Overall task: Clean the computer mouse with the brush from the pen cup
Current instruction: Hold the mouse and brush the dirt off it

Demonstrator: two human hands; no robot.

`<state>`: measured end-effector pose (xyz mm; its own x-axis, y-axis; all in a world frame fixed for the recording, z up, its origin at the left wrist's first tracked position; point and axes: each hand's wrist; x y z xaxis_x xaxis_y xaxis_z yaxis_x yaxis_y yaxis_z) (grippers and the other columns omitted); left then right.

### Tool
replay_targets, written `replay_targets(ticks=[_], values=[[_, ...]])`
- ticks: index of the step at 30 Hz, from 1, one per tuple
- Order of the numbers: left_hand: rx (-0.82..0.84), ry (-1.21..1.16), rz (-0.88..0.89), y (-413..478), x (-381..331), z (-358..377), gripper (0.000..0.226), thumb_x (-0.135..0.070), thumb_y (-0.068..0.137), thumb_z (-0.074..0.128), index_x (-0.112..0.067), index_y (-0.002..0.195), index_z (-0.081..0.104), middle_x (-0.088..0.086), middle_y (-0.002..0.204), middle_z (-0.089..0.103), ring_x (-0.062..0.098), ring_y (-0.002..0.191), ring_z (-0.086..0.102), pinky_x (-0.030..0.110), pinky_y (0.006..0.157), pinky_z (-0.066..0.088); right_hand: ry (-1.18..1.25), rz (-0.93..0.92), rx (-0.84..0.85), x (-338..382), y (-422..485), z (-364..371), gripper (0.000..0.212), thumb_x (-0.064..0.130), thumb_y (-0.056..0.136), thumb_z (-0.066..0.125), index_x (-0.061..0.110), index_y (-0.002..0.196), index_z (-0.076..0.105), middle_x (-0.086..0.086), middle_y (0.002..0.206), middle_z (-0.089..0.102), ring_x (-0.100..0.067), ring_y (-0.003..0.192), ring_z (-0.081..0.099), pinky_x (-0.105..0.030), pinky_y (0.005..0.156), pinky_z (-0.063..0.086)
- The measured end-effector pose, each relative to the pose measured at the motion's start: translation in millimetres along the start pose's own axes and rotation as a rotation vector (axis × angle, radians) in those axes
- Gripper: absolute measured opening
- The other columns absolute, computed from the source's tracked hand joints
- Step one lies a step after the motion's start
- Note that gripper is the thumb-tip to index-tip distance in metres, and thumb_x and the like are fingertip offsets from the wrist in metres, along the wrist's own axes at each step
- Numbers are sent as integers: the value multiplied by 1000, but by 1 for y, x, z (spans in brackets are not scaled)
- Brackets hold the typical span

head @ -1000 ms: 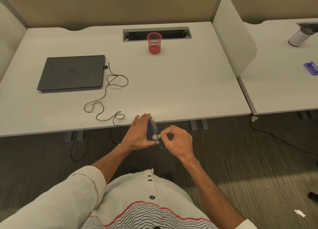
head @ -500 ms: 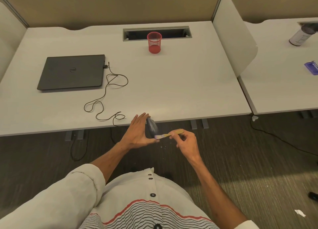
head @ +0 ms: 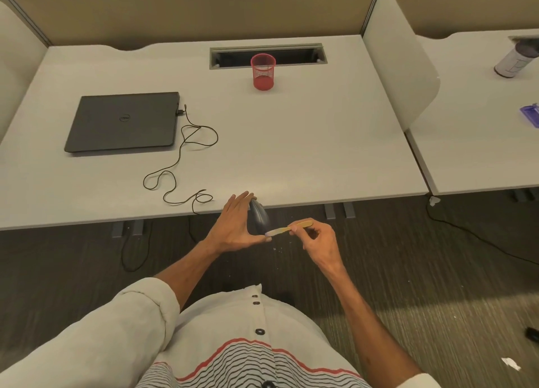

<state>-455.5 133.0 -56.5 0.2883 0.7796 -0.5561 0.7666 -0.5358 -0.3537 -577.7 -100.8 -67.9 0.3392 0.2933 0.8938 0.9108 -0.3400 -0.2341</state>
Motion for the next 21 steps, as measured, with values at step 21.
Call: replay_targets(ticks=[21], values=[[-41, 173, 103, 2, -3, -4, 132, -78, 77, 78, -16, 171, 9, 2, 182, 4, 21, 170, 0, 48, 139, 5, -663, -737, -82, 58, 19, 26, 20, 30, 99, 78, 24, 119, 80, 8, 112, 77, -15, 80, 74, -29, 70, 65]])
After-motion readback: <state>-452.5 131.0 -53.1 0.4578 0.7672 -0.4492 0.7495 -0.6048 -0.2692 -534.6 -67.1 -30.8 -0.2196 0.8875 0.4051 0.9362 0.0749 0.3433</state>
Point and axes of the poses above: each hand's wrist, its own y-axis towards the middle knuckle, its own z-axis out of the palm, x = y × z
